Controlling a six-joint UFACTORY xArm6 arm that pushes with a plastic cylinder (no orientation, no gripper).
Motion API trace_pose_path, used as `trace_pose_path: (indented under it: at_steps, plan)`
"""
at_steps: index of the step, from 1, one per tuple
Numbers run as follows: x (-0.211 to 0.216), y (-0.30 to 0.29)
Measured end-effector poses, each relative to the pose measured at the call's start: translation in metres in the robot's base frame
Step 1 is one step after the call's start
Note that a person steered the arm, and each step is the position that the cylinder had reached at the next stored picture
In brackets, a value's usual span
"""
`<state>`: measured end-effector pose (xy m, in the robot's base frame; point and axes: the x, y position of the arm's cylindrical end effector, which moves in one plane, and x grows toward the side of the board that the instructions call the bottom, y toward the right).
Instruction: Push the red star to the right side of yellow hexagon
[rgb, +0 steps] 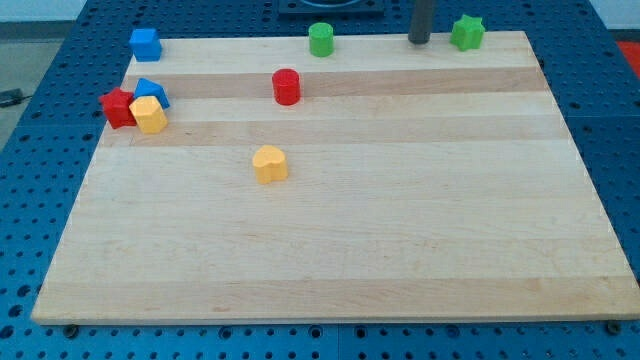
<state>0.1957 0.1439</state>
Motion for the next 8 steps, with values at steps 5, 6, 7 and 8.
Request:
trace_pose_path:
  at_steps: [5,6,7,8]
  plan:
    - [0.032,0.023]
    - [0.053,0.026]
    - [0.093,-0.011]
    - [0.096,-0.013]
